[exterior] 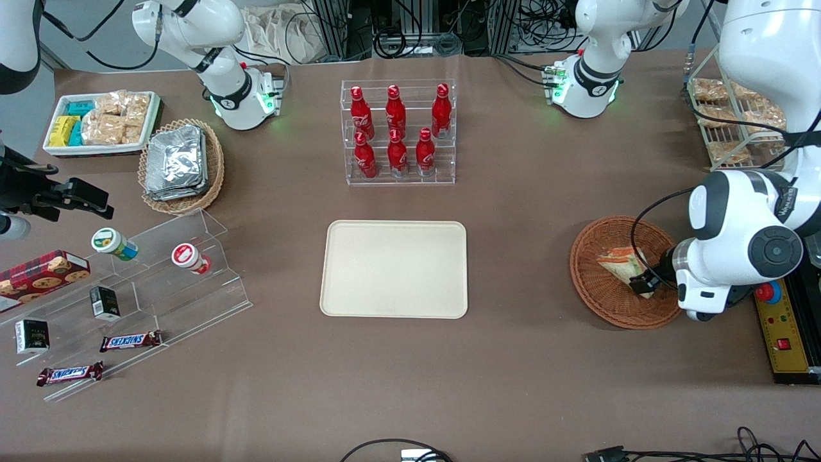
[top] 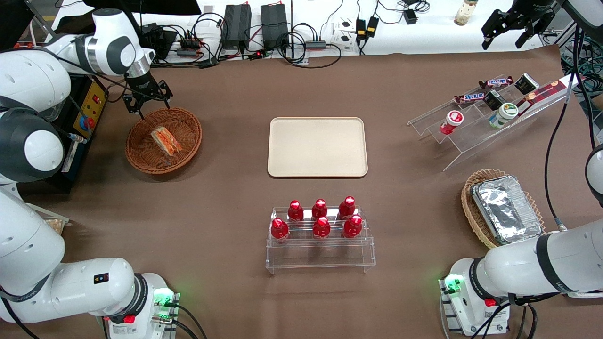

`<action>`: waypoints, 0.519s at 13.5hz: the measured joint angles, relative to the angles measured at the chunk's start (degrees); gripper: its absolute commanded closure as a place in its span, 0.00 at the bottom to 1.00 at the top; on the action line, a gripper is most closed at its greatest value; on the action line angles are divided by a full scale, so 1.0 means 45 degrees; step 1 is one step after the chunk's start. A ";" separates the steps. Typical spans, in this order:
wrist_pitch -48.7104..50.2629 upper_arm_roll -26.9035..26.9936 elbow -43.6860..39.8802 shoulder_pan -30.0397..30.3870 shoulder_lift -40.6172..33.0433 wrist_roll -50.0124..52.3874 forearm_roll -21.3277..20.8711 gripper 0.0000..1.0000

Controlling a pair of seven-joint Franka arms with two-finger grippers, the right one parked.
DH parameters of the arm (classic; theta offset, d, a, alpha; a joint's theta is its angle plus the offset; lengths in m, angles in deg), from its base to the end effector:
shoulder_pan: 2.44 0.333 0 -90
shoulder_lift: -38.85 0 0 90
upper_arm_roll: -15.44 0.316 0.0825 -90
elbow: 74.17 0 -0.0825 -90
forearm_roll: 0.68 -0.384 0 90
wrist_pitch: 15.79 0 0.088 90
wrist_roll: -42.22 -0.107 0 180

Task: Place sandwich from basket to tray
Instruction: 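Close the left gripper on the sandwich's upright edge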

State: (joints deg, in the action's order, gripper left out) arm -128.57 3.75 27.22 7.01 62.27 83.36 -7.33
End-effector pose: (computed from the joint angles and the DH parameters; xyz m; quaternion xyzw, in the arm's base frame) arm 0.6278 -0.0078 0.3203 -0.9458 -0.3089 0.0890 0.0462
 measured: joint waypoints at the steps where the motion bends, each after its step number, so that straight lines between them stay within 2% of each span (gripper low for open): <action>1: -0.0369 0.0002 0.0269 0.0104 0.0001 0.0017 0.0000 0.00; 7: -0.2364 0.0004 0.1736 0.0459 -0.0001 0.0117 0.0134 0.00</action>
State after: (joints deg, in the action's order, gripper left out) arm -139.21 3.77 35.03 9.08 62.26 83.89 -6.73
